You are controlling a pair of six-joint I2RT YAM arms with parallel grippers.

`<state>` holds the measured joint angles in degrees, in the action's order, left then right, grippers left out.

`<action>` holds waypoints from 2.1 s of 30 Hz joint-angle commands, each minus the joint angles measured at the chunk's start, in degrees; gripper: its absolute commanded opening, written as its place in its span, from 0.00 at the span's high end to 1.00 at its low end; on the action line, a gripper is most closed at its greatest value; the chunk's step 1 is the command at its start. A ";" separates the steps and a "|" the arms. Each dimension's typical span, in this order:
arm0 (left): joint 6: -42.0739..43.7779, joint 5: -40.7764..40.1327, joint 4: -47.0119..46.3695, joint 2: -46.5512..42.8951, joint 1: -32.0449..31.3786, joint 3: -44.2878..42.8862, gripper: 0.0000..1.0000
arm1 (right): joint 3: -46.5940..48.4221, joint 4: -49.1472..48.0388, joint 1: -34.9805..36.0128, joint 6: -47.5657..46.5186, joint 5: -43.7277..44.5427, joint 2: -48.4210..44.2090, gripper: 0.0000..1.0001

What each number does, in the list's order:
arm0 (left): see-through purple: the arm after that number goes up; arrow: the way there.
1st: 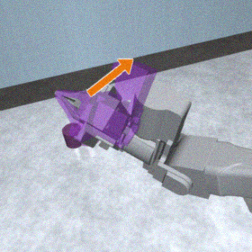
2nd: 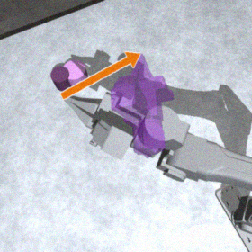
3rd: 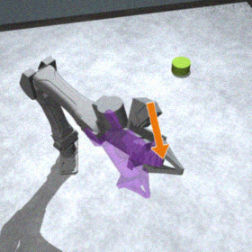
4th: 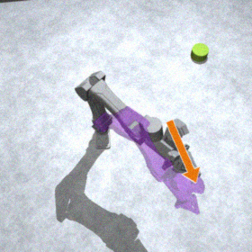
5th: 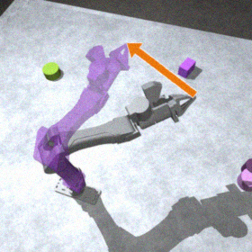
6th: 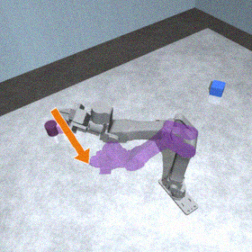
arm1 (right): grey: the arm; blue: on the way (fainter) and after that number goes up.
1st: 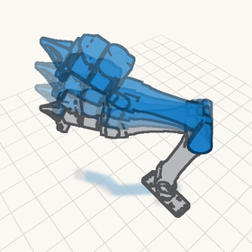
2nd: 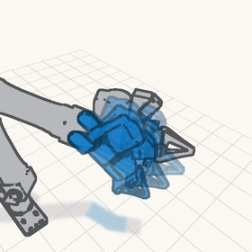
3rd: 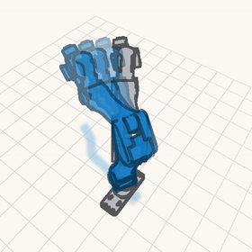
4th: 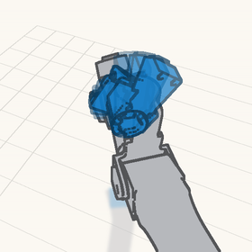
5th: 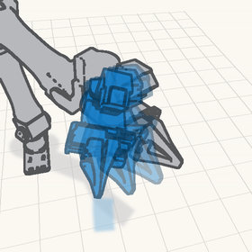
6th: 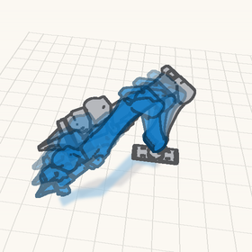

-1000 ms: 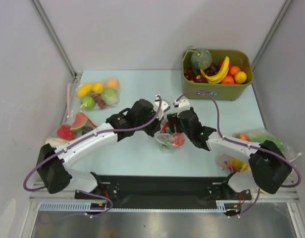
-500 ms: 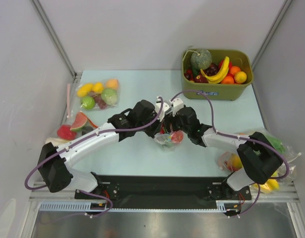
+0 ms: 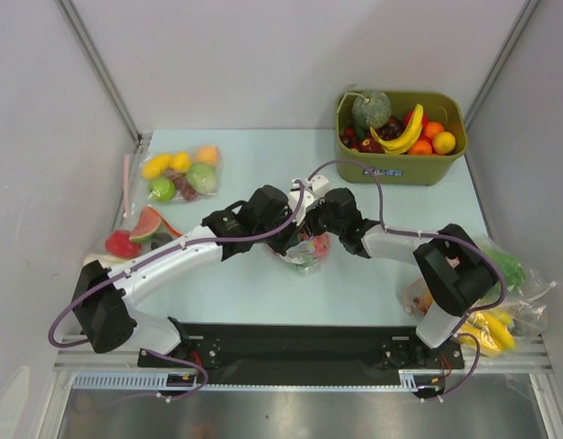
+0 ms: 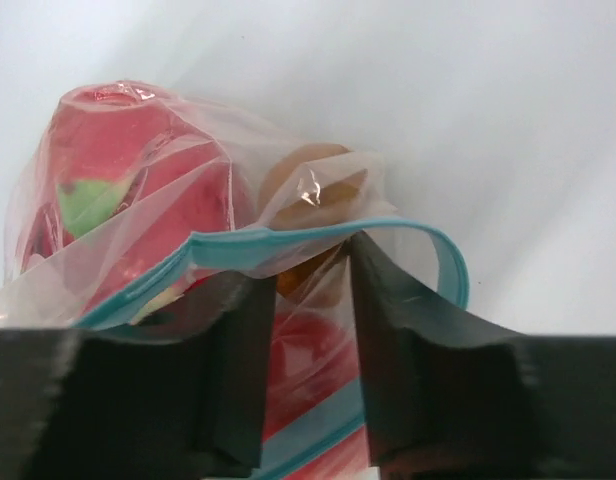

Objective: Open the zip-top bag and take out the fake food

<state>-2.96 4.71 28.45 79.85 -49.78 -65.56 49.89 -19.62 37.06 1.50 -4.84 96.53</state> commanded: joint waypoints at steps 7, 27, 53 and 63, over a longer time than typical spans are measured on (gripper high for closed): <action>0.50 -1.45 0.20 -0.84 -0.76 -0.71 1.00 | -4.79 1.51 -0.06 1.49 2.11 -6.25 0.82; 0.94 -7.88 1.08 -1.11 -0.76 -0.80 1.00 | -8.33 23.75 2.05 5.71 6.69 -34.74 0.87; 1.03 -5.15 0.82 -1.19 -0.93 -0.71 1.00 | 8.21 39.91 6.26 8.08 3.26 -12.68 0.37; 1.12 -5.15 0.91 -1.54 -1.02 -0.80 1.00 | 7.59 46.33 8.82 11.50 7.21 -9.62 0.28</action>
<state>-2.55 -1.06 30.02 79.81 -50.52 -65.58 56.23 22.44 45.19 10.94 0.16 84.71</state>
